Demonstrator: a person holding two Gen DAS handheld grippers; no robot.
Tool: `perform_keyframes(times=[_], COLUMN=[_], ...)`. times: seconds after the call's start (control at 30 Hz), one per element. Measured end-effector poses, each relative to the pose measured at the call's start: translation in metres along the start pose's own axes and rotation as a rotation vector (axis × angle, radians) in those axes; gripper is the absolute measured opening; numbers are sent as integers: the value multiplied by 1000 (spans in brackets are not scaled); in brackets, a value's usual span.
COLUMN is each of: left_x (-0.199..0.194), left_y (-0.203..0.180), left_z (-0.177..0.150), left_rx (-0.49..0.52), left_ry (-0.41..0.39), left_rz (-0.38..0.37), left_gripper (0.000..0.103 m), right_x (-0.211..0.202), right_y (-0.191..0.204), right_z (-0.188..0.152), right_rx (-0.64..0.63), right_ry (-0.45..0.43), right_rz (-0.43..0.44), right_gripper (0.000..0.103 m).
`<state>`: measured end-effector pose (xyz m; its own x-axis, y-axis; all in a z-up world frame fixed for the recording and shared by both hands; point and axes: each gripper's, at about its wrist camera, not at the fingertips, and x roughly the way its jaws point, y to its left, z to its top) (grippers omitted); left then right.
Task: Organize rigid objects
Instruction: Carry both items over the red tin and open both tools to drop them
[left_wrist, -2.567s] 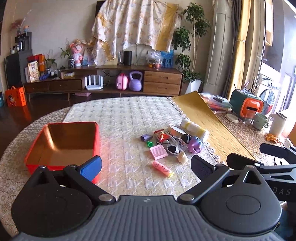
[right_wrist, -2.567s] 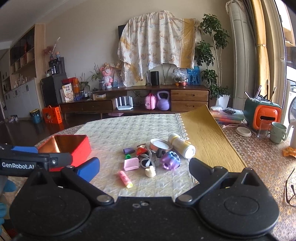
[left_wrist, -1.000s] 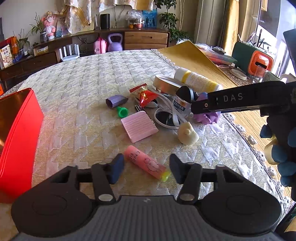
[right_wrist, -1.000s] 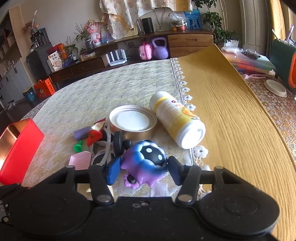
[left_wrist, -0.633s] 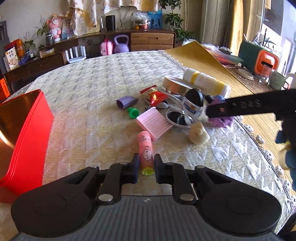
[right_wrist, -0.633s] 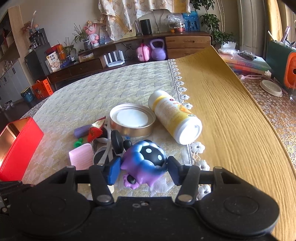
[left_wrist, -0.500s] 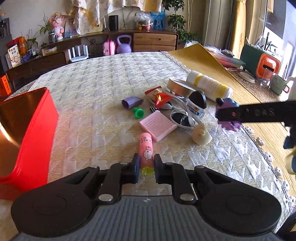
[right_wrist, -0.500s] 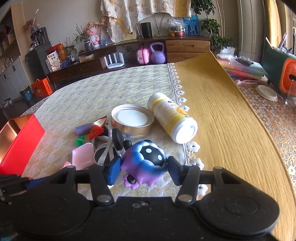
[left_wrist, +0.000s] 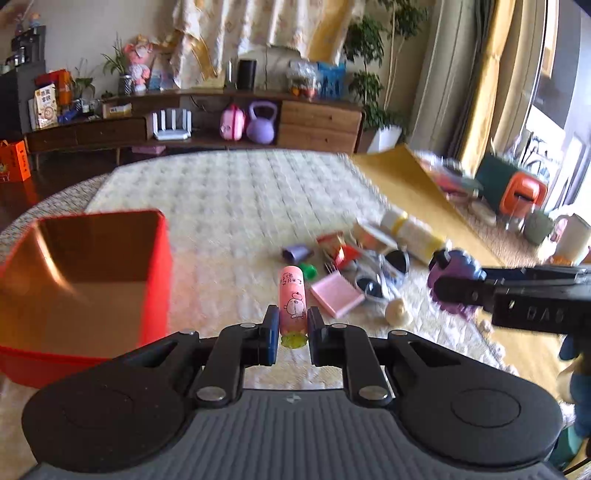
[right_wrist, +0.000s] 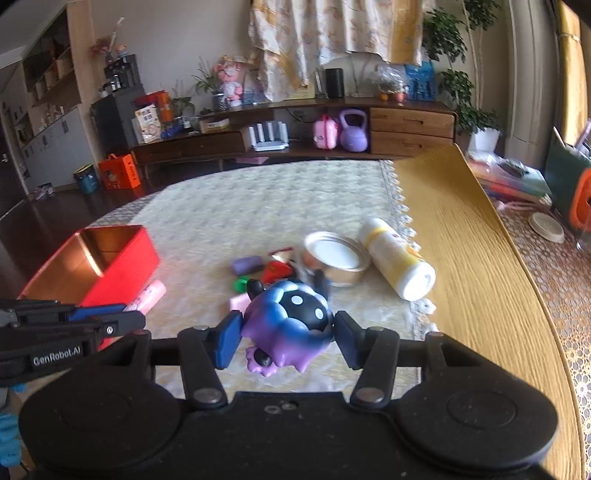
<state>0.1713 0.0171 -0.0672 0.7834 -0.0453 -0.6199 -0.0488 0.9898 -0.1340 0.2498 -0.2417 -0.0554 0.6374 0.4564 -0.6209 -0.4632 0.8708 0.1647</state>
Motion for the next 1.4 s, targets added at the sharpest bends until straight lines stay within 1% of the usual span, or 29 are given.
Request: perform_keyframes(times=[0.23, 0.37, 0.53, 0.7, 0.87, 0.97, 1.17, 1.3, 1.4], left_x=[-40, -54, -59, -48, -27, -12, 11, 25, 33], left_y=[40, 67, 105, 147, 179, 196, 211, 216, 218], left_z=[18, 26, 34, 37, 36, 34, 30, 28, 29], left_rx=[-39, -48, -49, -62, -64, -81, -96, -109, -107], left_ry=[-62, -92, -97, -60, -18, 17, 73, 109, 128], left_rz=[14, 63, 122, 172, 193, 190, 179, 168, 164], left_gripper=[16, 16, 16, 16, 16, 16, 16, 16, 16], right_x=[-3, 4, 23, 50, 76, 94, 125, 139, 148], right_y=[57, 92, 132, 169, 197, 212, 232, 239, 242], right_z=[21, 31, 43, 51, 51, 48, 40, 39, 35], right_rx=[-86, -141, -199, -272, -350, -393, -454, -458, -470], right_ry=[-31, -38, -36, -19, 14, 43, 100, 147, 181], right_rz=[82, 124, 169, 205, 224, 227, 218, 234, 223], right_gripper=[53, 53, 53, 53, 53, 53, 53, 53, 53])
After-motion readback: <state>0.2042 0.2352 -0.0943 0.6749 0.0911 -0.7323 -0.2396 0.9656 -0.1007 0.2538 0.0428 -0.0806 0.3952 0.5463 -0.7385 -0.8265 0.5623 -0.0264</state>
